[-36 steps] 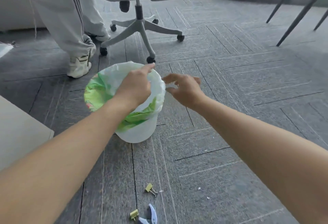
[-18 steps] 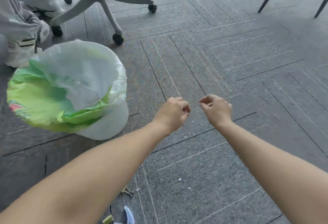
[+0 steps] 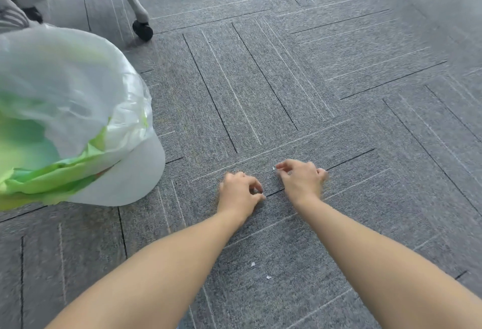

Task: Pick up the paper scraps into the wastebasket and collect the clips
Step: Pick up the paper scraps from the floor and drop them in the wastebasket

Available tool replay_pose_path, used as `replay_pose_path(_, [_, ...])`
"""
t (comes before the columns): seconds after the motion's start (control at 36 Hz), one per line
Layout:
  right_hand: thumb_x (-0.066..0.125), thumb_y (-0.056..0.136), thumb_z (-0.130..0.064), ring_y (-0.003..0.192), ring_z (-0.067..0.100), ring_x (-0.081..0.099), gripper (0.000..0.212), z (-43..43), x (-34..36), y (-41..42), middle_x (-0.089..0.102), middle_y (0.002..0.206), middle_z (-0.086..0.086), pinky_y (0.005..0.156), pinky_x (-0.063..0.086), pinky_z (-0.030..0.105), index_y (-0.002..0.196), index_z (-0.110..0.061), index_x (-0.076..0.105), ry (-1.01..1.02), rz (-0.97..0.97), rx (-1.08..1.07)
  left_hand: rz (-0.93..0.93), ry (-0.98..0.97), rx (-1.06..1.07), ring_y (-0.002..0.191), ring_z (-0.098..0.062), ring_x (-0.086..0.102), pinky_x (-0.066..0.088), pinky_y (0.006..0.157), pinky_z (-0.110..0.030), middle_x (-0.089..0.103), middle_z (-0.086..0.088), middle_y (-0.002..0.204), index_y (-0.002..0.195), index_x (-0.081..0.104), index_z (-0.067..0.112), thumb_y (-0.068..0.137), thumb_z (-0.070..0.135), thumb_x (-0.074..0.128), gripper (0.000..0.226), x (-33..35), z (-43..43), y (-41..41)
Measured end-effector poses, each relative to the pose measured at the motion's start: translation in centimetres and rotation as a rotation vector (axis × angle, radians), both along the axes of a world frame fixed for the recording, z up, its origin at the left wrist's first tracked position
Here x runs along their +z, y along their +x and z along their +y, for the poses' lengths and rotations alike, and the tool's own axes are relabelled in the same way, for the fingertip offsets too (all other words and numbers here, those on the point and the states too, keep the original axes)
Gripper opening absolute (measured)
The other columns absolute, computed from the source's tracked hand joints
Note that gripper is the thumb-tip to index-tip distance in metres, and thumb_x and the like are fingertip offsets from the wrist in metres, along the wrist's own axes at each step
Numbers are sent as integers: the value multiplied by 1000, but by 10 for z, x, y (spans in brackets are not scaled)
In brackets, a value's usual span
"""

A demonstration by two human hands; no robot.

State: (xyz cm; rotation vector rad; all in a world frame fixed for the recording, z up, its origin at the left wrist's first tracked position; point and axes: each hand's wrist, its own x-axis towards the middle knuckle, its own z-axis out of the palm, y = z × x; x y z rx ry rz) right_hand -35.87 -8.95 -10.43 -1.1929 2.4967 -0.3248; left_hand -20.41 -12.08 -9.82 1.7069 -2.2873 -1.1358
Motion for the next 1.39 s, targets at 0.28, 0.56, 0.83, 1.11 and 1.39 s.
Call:
replay_pose_path(0.28, [67,82,-54,109,17,43,13,-18,3,12,66,92,-17,91,25,42,82,-42,65,107,132,-86,27,-20,68,100,-12,36,29,93,-32,51,15,90,81,71,35,73,43,79,13,-10,1,-4])
replay_pose_path(0.56, [66,86,-43,109,18,38,8,-10,0,16,54,111,-10,96,25,41,86,-36,69,0,257,50,-151,-242,2,102,-14,39,33,93,-35,51,15,99,85,70,36,82,50,68,14,-9,8,-9])
replay_pose_path(0.83, [64,87,-24,105,17,37,8,-18,12,14,51,111,-7,92,24,37,90,-30,66,97,382,296,-321,-214,-179,111,-22,40,32,98,-41,51,3,113,102,66,27,89,23,65,13,-5,4,-17])
replay_pose_path(1.11, [70,83,-32,112,16,46,5,-24,98,52,57,110,-14,95,21,42,88,-29,70,-503,23,164,306,80,-37,95,-3,49,44,93,-22,46,16,99,90,59,25,92,27,63,5,112,26,55])
replay_pose_path(1.39, [67,79,-40,91,13,52,9,-99,250,186,66,90,-14,81,23,34,77,-33,72,-887,-39,667,353,-645,112,82,-4,55,40,68,-14,50,12,95,82,63,33,84,27,71,10,302,-35,194])
